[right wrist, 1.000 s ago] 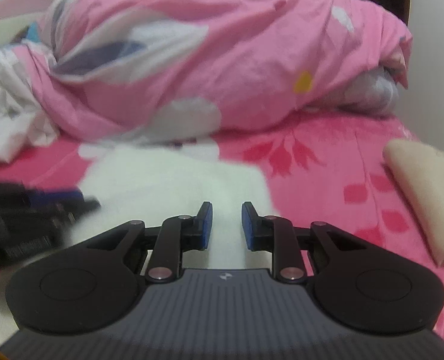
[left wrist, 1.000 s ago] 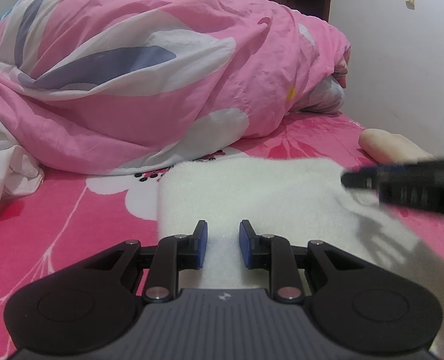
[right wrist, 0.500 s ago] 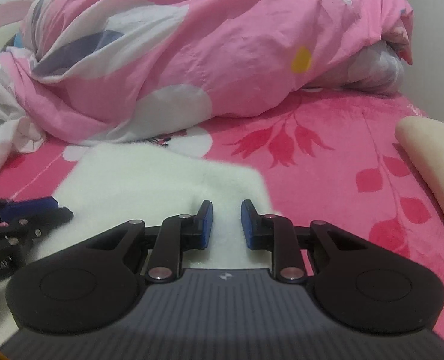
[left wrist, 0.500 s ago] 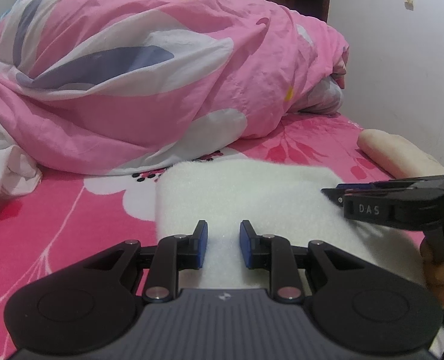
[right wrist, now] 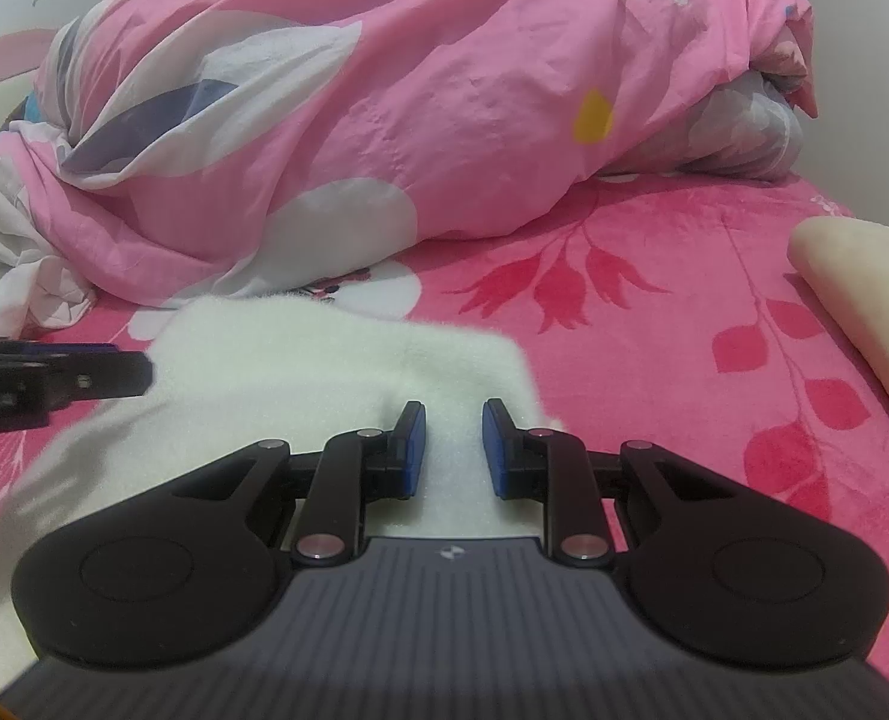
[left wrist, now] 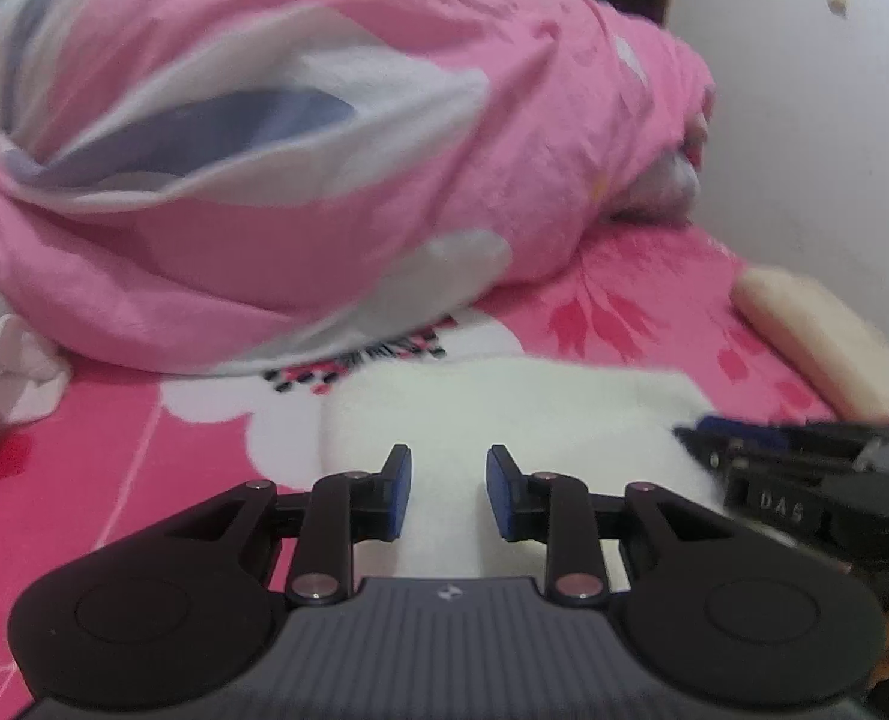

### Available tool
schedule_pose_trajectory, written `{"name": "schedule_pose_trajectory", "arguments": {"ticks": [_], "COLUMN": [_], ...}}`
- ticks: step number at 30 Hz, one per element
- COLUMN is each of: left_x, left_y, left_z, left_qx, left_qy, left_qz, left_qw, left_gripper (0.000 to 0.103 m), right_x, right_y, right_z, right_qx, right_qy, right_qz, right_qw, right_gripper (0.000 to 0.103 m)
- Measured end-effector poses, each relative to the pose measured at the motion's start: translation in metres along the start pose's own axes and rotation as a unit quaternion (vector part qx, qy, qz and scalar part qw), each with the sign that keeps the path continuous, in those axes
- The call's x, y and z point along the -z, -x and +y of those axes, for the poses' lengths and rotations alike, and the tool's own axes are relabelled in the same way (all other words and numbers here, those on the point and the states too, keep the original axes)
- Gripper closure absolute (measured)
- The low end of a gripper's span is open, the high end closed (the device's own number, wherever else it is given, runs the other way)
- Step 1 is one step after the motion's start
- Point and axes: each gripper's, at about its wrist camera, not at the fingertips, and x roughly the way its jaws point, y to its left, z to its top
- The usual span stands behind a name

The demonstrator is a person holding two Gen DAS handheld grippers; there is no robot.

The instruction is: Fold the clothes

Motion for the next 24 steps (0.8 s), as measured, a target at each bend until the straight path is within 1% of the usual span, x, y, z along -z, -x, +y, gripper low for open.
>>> {"name": "schedule_pose_trajectory", "arguments": {"ticks": [4,8,13,24], "left_x": [0.005,0.006,0.008,0.010], "left_y": [-0.014,-0.015,-0.015,-0.016], "left_z": [-0.009,-0.005,-0.006,-0.007], "left_qx": [0.000,0.007,0.003,0.001], "left_qy": [-0.024,-0.012,-0.015,-0.015], "left_qz": [0.017,0.020,0.017,0.012], "left_qw": [0.9996,0.9997,0.9997,0.9998], "left_gripper": [0.072,0.072,0.072,0.072], "right_x": [0.001,0.001,0.001,0.001], "right_y": [0.000,0.000,0.000,0.000], "right_z": [0.000,0.000,0.004,0.003], "right_qx": [0.000,0.000,0.007,0.005], "right_qy": [0.000,0.000,0.008,0.004], "right_qz": [-0.001,-0.002,-0.003,-0.005], "right_qw": [1.000,1.000,1.000,1.000], "right_gripper": [0.083,0.083,0.083,0.083]}}
